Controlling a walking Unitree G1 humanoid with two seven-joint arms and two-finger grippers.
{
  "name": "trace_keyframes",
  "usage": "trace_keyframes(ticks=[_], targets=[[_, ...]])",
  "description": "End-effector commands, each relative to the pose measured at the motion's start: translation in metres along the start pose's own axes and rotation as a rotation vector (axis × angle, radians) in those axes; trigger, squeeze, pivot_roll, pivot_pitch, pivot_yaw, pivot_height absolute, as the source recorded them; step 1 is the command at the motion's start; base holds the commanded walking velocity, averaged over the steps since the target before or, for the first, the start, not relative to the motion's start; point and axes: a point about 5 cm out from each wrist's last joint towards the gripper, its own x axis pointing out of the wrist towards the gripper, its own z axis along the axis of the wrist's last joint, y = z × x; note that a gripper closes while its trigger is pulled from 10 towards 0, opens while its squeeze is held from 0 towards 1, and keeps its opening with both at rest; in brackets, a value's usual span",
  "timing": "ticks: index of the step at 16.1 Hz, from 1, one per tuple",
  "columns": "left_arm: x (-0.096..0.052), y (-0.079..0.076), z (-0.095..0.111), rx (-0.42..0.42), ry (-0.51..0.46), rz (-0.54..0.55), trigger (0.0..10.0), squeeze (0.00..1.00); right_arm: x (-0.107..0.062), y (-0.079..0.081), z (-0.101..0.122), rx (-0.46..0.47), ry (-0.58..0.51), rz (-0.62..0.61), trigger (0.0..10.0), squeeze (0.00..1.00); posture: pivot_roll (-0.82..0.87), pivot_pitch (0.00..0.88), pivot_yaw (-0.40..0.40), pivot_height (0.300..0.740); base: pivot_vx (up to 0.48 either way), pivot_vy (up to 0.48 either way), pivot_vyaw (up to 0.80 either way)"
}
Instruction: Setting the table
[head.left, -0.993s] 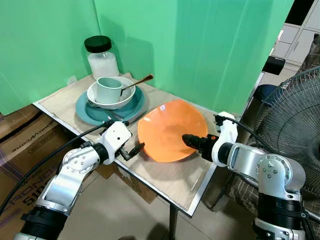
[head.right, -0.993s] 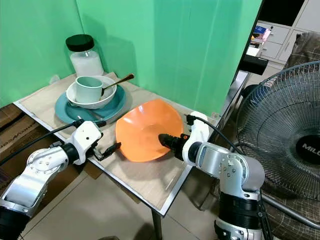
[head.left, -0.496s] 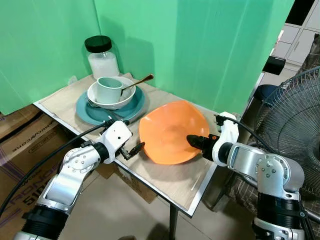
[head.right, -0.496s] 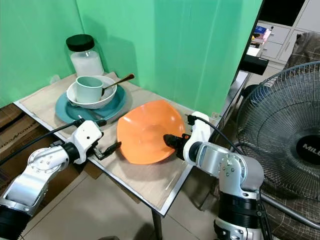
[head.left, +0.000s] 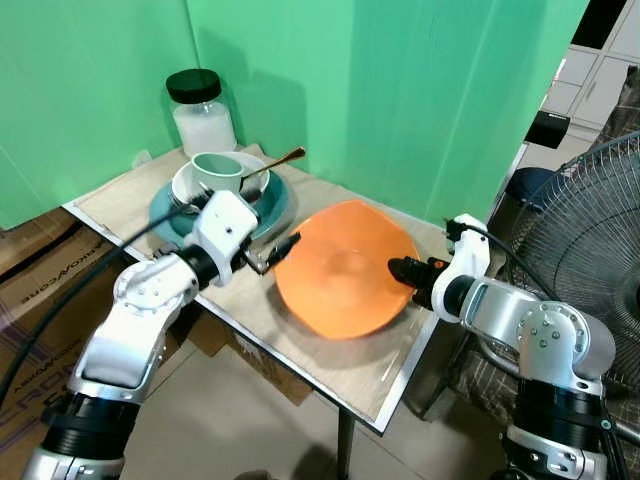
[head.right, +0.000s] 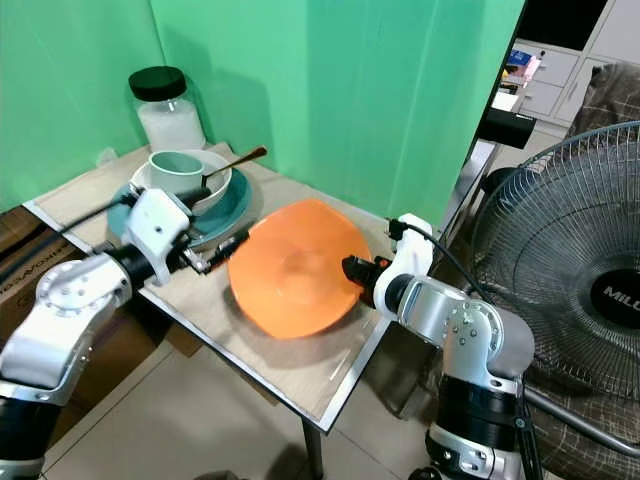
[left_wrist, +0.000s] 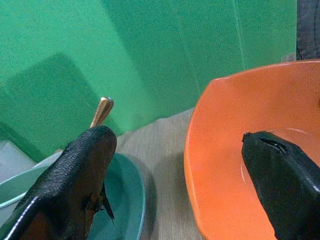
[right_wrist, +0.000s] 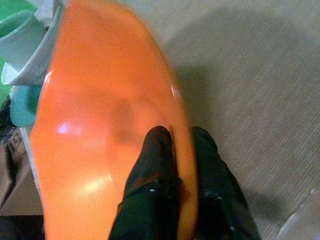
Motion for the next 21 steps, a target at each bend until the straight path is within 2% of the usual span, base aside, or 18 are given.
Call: trace_keyframes(ticks=[1,2,4,6,8,9,11,12,13,14,15,18,21], targets=[[-0.004,0.003,0.007,-0.017,-0.017,0.019,10.0,0.0,-0.005,0.005,0.006,-0.03,-0.062,0.012,0.0,0.0,0.08,0.0,0.032,0.74,0.0,0.0,0.0],[-0.009,0.003,0.013,-0.032,-0.032,0.026,10.0,0.0,-0.01,0.008,0.011,-0.072,-0.126,0.02,0.0,0.0,0.08,0.0,0.033,0.74,0.0,0.0,0.0],[-0.018,0.003,0.018,-0.066,-0.042,0.054,10.0,0.0,-0.018,0.012,0.01,-0.109,-0.118,0.032,0.0,0.0,0.07,0.0,0.045,0.74,0.0,0.0,0.0],[-0.022,0.001,0.022,-0.068,-0.042,0.069,10.0,0.0,-0.026,0.015,0.015,-0.144,-0.165,0.055,0.0,0.0,0.07,0.0,0.042,0.74,0.0,0.0,0.0],[-0.021,-0.003,0.03,-0.076,-0.069,0.077,10.0,0.0,-0.037,0.019,0.022,-0.202,-0.254,0.072,0.0,0.0,0.08,0.0,0.024,0.74,0.0,0.0,0.0],[-0.017,-0.004,0.037,-0.111,-0.092,0.126,10.0,0.0,-0.052,0.024,0.034,-0.219,-0.396,0.096,0.0,0.0,0.08,0.0,0.018,0.74,0.0,0.0,0.0],[-0.014,-0.007,0.043,-0.16,-0.125,0.179,10.0,0.0,-0.064,0.035,0.043,-0.289,-0.499,0.122,0.0,0.0,0.06,0.0,0.015,0.74,0.0,0.0,0.0],[-0.015,-0.008,0.042,-0.182,-0.126,0.204,10.0,0.0,-0.066,0.039,0.044,-0.367,-0.529,0.101,7.5,0.0,0.06,0.0,0.015,0.74,0.0,0.0,0.0],[-0.014,-0.011,0.037,-0.22,-0.116,0.265,10.0,0.0,-0.068,0.047,0.044,-0.441,-0.577,0.095,10.0,0.0,0.04,0.0,0.022,0.74,0.0,0.0,0.0],[-0.013,-0.015,0.034,-0.235,-0.1,0.291,10.0,0.0,-0.071,0.054,0.042,-0.506,-0.61,0.103,10.0,0.0,0.03,0.0,0.024,0.74,0.0,0.0,0.0],[-0.013,-0.017,0.034,-0.24,-0.098,0.297,10.0,0.0,-0.072,0.056,0.042,-0.524,-0.634,0.09,10.0,0.0,0.03,0.0,0.021,0.74,0.0,0.0,0.0],[-0.006,-0.008,0.034,-0.238,-0.088,0.372,10.0,0.0,-0.074,0.054,0.047,-0.542,-0.726,0.044,10.0,0.0,0.03,0.0,0.024,0.74,0.0,0.0,-0.8],[-0.005,-0.009,0.032,-0.228,-0.076,0.377,10.0,0.0,-0.073,0.05,0.047,-0.529,-0.759,0.029,10.0,0.0,0.04,0.0,0.02,0.74,0.0,0.0,-0.8]])
